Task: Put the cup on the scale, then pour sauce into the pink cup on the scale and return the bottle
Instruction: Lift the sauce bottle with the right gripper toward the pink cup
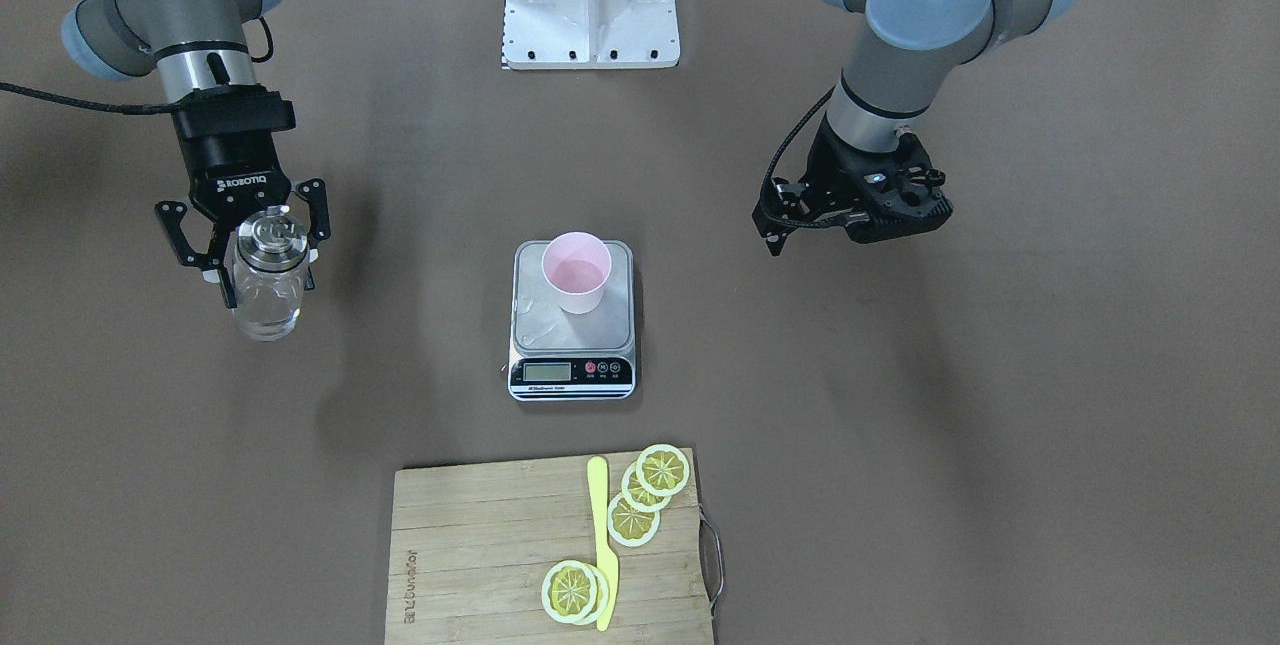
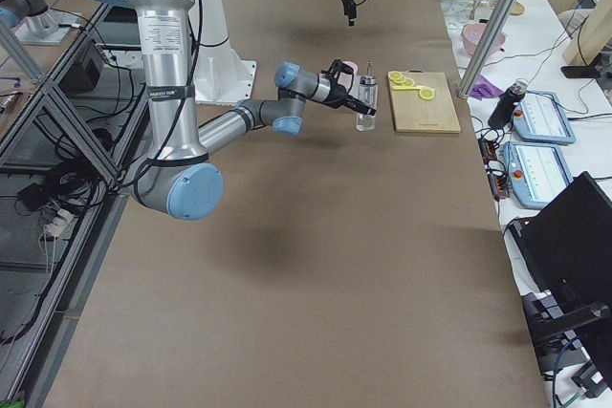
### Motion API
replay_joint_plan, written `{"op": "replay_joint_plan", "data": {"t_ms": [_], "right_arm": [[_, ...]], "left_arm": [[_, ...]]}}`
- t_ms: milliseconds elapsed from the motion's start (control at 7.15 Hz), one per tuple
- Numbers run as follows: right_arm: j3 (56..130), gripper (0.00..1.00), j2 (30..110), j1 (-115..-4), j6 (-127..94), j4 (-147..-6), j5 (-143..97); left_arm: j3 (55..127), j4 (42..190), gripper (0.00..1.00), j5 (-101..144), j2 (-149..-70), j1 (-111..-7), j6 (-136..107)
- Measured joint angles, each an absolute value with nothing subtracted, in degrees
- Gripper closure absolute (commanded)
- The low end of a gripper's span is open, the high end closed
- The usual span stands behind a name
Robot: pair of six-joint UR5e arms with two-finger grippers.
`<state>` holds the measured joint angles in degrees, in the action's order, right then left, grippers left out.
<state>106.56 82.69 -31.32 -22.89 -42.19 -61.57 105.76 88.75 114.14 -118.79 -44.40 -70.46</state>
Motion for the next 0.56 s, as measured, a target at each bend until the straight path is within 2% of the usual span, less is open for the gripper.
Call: {"op": "replay_joint_plan", "data": {"t_ms": [560], "right_arm": [[106.44,1.0,71.59,-23.19,-13.04,-61.94,-49.56]], "left_arm": [[107.33,88.64,0.02,114.21,-113.57,-48.81,-62.26]]}}
